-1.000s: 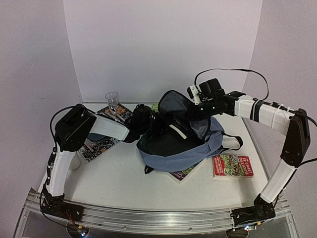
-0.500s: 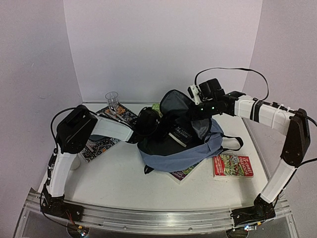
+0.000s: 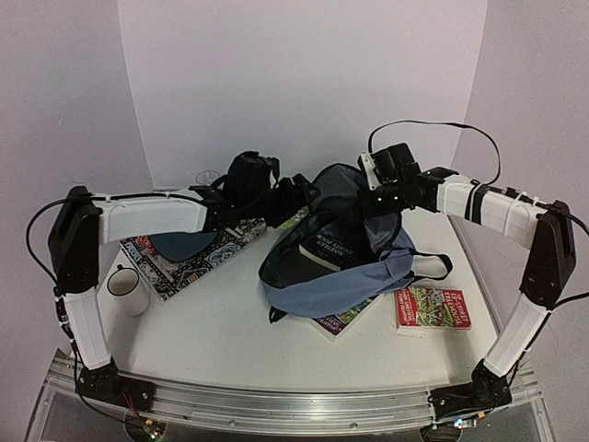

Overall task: Pack the student bag
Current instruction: Place the book in the largest pocket of the bag, then move the book to the center of the board.

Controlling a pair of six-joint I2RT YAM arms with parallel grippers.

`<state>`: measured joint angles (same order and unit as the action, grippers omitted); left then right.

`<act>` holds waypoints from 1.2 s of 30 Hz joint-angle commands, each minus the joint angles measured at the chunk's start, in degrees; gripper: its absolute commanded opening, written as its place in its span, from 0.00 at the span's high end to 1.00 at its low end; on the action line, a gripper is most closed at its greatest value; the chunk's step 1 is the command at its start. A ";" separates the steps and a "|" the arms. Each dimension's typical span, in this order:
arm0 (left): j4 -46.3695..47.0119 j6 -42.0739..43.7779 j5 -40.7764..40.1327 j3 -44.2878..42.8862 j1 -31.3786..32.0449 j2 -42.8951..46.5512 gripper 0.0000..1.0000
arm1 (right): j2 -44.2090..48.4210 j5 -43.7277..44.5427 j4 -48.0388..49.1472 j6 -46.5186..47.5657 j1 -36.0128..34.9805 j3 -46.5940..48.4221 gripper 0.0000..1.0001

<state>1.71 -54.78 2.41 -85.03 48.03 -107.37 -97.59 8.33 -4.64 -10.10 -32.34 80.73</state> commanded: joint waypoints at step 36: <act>-11.73 27.99 9.21 27.26 7.72 14.44 0.29 | 22.50 -17.26 -10.97 -13.63 6.93 -17.11 0.33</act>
<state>-10.57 -28.98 9.07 -54.01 54.79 -89.69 -79.82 -4.70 -11.98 -19.75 -25.52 69.75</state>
